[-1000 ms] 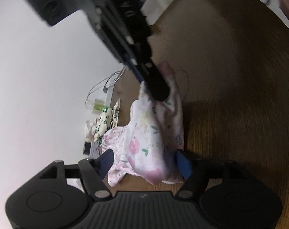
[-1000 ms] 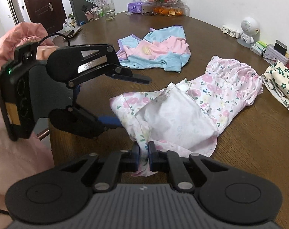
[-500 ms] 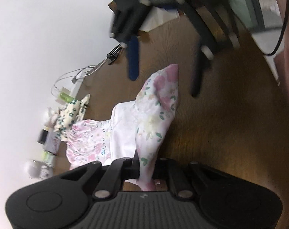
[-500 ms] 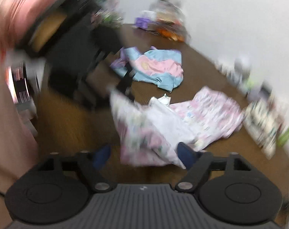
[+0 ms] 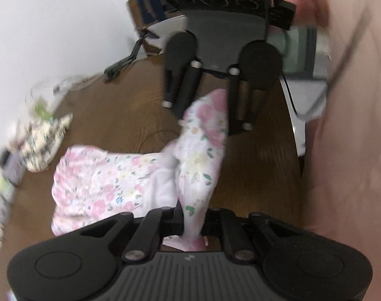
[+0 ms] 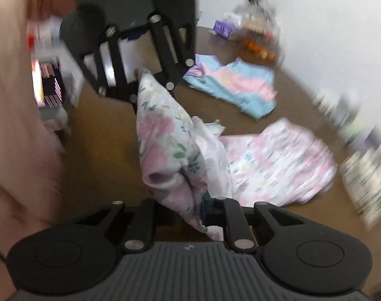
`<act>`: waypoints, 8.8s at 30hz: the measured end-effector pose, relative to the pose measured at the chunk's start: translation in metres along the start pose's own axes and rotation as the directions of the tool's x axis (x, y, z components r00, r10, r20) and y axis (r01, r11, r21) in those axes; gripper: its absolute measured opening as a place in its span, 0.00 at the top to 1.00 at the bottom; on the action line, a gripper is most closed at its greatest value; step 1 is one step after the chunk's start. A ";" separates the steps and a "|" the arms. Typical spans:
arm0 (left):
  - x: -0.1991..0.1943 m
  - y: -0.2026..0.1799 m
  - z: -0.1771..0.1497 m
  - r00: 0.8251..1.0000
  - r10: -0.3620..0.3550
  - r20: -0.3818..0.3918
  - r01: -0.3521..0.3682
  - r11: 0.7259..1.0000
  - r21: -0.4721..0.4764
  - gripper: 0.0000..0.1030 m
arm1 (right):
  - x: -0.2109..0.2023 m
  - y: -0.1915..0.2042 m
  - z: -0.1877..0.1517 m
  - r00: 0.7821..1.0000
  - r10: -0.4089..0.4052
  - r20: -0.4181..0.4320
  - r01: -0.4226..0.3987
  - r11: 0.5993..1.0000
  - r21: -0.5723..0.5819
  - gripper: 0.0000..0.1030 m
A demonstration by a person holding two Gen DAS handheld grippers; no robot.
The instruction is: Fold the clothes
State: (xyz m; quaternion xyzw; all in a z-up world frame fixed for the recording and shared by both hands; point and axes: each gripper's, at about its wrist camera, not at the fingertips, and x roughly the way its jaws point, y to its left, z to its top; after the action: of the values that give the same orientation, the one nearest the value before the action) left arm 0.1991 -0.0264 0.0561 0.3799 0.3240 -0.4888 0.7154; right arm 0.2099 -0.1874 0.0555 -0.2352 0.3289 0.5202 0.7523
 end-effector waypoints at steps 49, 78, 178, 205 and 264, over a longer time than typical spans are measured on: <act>0.004 0.080 -0.028 0.956 0.294 -0.006 -0.243 0.779 -0.578 0.46 | 0.010 -0.126 -0.051 0.965 0.044 0.259 -0.229 0.620 0.750 0.47; 0.027 -0.004 -0.023 0.886 0.463 0.017 -0.419 0.815 -0.400 0.70 | 0.009 -0.021 -0.025 0.931 -0.304 0.199 0.205 0.891 0.405 0.69; 0.015 -0.046 0.005 0.994 0.105 -0.007 -0.105 0.993 0.059 0.83 | -0.001 0.059 -0.024 0.940 -0.340 -0.016 0.311 0.878 -0.364 0.46; 0.032 0.095 -0.014 0.994 -0.060 0.092 0.102 0.820 -0.563 0.31 | -0.016 -0.128 -0.075 0.918 0.175 0.357 -0.386 0.602 0.699 0.85; 0.031 0.092 0.030 0.937 0.327 0.122 -0.164 0.722 -0.672 0.64 | -0.060 -0.113 -0.061 0.871 -0.447 0.205 0.127 0.606 0.785 0.46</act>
State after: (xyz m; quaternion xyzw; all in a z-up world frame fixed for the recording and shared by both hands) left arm 0.2989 -0.0446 0.0660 0.0867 0.3341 -0.2862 0.8938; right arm 0.2858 -0.3065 0.0605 0.1514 0.3174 0.2417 0.9044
